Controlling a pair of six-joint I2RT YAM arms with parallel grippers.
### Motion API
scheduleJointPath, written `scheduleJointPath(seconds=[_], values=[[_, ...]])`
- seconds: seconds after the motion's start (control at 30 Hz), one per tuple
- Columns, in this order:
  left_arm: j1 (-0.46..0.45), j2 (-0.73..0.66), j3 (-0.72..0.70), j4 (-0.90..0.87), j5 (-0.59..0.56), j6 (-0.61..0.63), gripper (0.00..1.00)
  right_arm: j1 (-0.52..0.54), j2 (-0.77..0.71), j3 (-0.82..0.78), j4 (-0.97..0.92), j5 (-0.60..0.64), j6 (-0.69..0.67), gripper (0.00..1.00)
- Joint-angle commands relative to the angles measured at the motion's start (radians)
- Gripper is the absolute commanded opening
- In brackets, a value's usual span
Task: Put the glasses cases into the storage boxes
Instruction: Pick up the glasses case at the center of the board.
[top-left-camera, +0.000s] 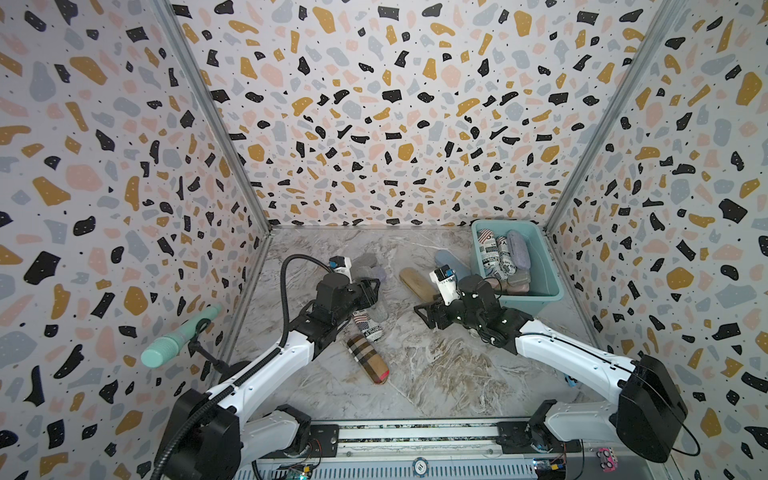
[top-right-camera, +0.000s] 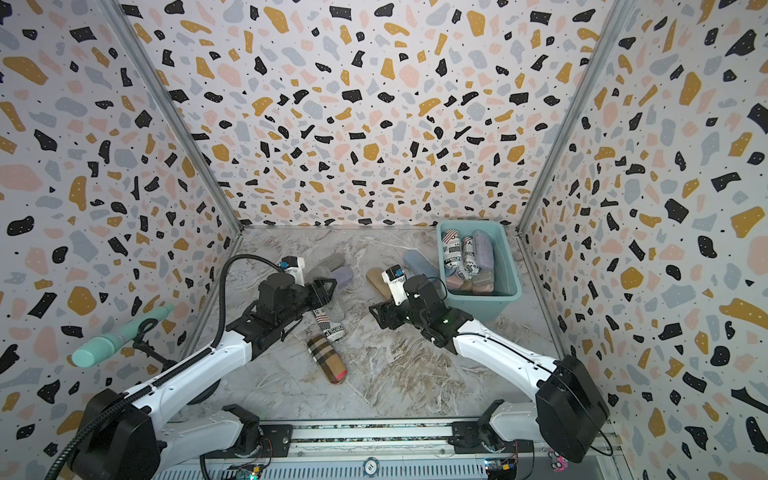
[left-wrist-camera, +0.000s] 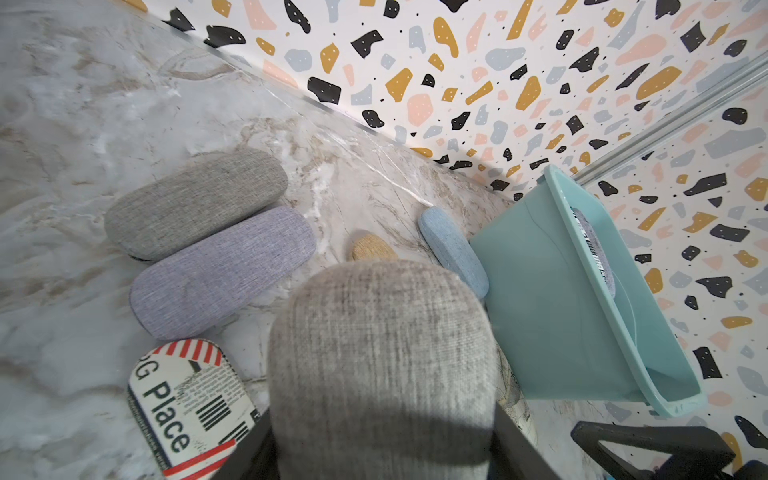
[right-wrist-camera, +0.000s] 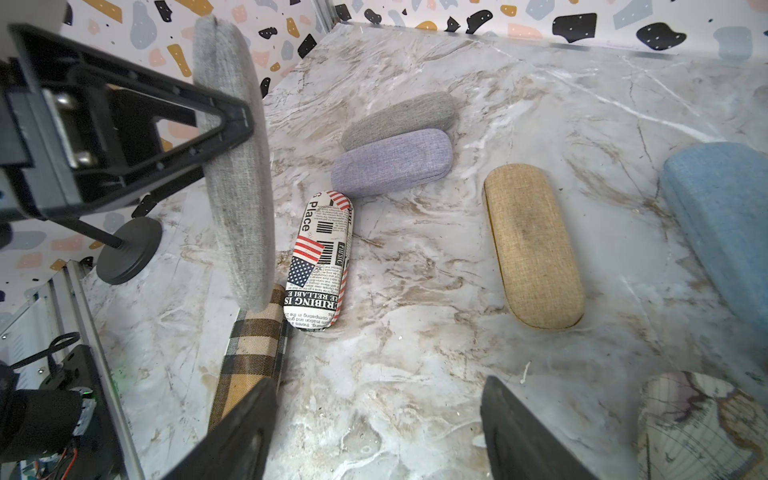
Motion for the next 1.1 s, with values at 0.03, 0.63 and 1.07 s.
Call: scheduleJointPath(seconds=[0.03,0.63,1.07], values=[[-0.009,0.016,-0.004,0.137,0.019,-0.059,0.61,0.007,-0.038,-0.011,0.052,-0.079,0.004,0.82],[-0.106,0.074,-0.007,0.288,0.065,-0.171,0.60,0.042,0.115,0.042,0.195,-0.218,0.021,0.79],[-0.158,0.052,-0.077,0.339,0.060,-0.227,0.60,0.050,0.152,0.060,0.220,-0.232,0.033,0.42]])
